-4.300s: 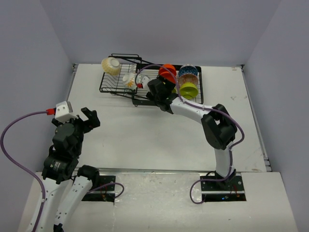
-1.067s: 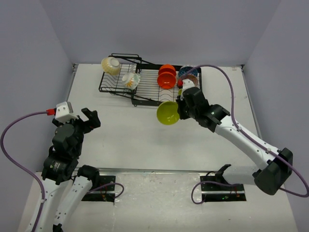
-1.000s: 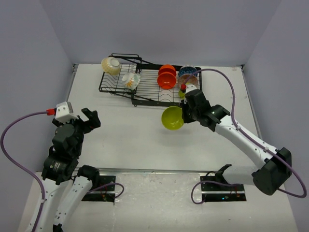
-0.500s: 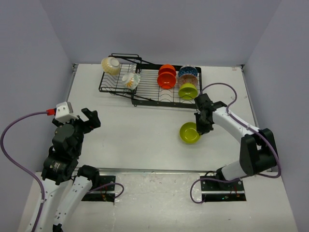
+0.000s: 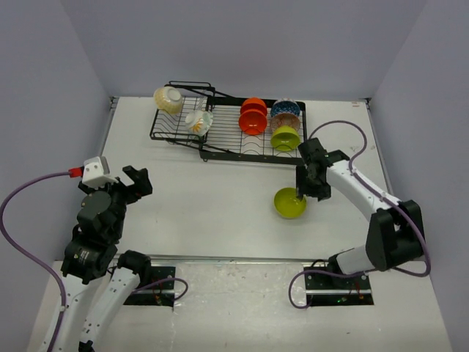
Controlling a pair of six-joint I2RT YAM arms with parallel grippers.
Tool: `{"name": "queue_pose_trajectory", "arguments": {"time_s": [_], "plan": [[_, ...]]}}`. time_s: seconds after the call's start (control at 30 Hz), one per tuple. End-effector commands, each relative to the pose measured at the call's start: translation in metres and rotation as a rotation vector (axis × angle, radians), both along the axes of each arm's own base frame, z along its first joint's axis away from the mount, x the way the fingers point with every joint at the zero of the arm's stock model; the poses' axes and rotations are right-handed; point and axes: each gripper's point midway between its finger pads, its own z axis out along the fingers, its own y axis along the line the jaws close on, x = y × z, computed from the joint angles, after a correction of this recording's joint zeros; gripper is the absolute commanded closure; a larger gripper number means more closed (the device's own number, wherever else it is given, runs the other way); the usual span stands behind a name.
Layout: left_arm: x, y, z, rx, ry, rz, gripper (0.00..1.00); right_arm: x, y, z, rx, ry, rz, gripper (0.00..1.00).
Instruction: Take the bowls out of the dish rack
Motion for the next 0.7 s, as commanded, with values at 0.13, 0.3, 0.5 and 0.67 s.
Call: {"name": "queue_pose_trajectory", "arguments": {"time_s": [0.13, 0.3, 0.5, 0.67], "plan": [[0.005, -0.001, 0.003, 0.001, -0.010, 0.004, 0.00, 0.081, 0.008, 0.121, -0.009, -0.490, 0.068, 0.33], [0.007, -0.003, 0.001, 0.002, -0.001, -0.002, 0.00, 0.143, 0.018, 0.165, -0.195, -0.770, 0.297, 0.26], [0.010, -0.006, -0.002, 0.008, 0.013, -0.018, 0.00, 0.179, 0.044, 0.171, -0.283, -0.882, 0.616, 0.25], [0.009, -0.006, -0.002, 0.007, 0.008, -0.016, 0.00, 0.198, 0.055, 0.143, -0.373, -0.850, 0.808, 0.25]]}}
